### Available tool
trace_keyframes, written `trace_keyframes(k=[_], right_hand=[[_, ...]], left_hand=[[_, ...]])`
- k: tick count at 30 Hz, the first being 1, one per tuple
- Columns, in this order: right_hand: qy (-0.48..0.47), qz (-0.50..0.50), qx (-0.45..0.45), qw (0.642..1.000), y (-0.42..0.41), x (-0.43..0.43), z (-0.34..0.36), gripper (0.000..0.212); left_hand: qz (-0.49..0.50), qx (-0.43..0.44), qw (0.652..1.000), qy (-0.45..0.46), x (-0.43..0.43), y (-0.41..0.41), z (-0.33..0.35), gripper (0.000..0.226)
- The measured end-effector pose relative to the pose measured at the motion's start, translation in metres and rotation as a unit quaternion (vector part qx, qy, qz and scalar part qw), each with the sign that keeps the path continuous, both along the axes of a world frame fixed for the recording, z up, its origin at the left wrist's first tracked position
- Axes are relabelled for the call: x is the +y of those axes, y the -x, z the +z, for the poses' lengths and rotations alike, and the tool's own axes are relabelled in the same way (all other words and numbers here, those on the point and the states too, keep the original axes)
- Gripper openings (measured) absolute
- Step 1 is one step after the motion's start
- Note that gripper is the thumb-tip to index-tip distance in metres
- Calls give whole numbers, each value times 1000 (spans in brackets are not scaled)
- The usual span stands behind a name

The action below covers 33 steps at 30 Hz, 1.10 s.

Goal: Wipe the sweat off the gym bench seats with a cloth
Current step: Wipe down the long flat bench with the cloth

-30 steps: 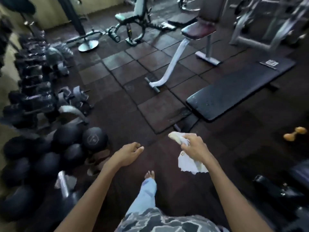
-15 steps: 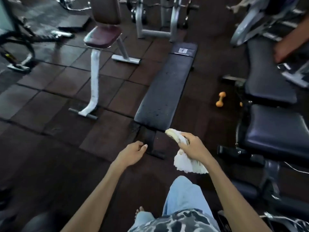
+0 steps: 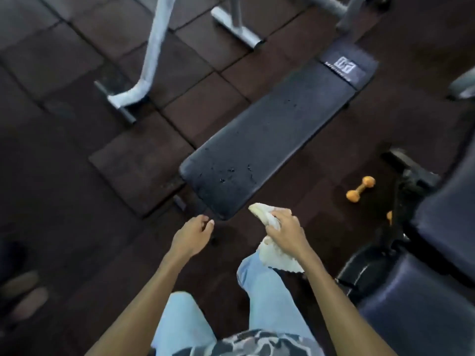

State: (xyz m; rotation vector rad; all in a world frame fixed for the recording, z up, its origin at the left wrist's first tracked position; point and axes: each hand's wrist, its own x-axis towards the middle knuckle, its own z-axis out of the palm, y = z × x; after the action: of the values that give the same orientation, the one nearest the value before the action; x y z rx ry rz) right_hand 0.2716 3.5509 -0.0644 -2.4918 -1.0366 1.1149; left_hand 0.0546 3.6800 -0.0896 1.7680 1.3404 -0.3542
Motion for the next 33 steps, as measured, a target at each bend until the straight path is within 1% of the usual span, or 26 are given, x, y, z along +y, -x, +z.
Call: trace_keyframes(k=[3,5,7,9,11,12,15,18,20,21,22,24,26,27,28,29,31,32,33], right_hand=[[22,119,5,993,-21,49,-34,47],[18,186,4,982,-28,80,-63,47],[-16,238,-36,970,-35,111,-100,44],[-83,284,-106,949,-43,142,-143,41],[-123,283,-163,937,-48,168,-186,44],[-132,265,-179,938,-50,178,-208,46],[-119,215,-209,946,-48,192,-261,51],[-93,196,-264,940,-33,195,-282,55],[-91,184,-279,938,-17,198,-284,55],[-103,197,-288,932,-8,195,-284,55],[-123,225,-292,921,0,187,-284,55],[-160,320,-279,891,5,156,-283,56],[-164,395,-281,859,-18,129,-279,57],[-159,410,-295,848,-40,128,-279,57],[-148,400,-316,847,-63,134,-281,56],[-126,365,-323,864,-83,147,-281,55],[-75,228,-297,924,-99,188,-278,57],[-64,171,-298,937,-94,209,-280,58],[-62,144,-305,940,-79,223,-280,57]], left_hand=[[50,11,998,23,5,-3,-40,29],[78,5,997,9,22,-2,-70,24],[117,-2,993,-16,44,-5,-108,27],[171,-31,984,-50,69,-10,-150,36],[213,-76,970,-90,90,-19,-191,44],[231,-98,962,-106,99,-24,-209,47],[290,-134,939,-129,112,-38,-255,53],[290,-154,928,-176,111,-43,-279,56],[292,-171,923,-183,107,-43,-285,55],[289,-175,923,-185,107,-42,-286,56],[280,-176,925,-186,108,-40,-286,56],[249,-168,934,-194,109,-34,-286,57],[220,-151,943,-197,109,-29,-285,59],[215,-141,947,-194,110,-28,-283,60],[213,-133,949,-189,111,-27,-280,60],[211,-126,951,-188,112,-27,-278,60],[200,-112,954,-196,115,-27,-278,60],[196,-107,955,-195,115,-27,-278,60],[197,-105,956,-189,115,-27,-278,60]])
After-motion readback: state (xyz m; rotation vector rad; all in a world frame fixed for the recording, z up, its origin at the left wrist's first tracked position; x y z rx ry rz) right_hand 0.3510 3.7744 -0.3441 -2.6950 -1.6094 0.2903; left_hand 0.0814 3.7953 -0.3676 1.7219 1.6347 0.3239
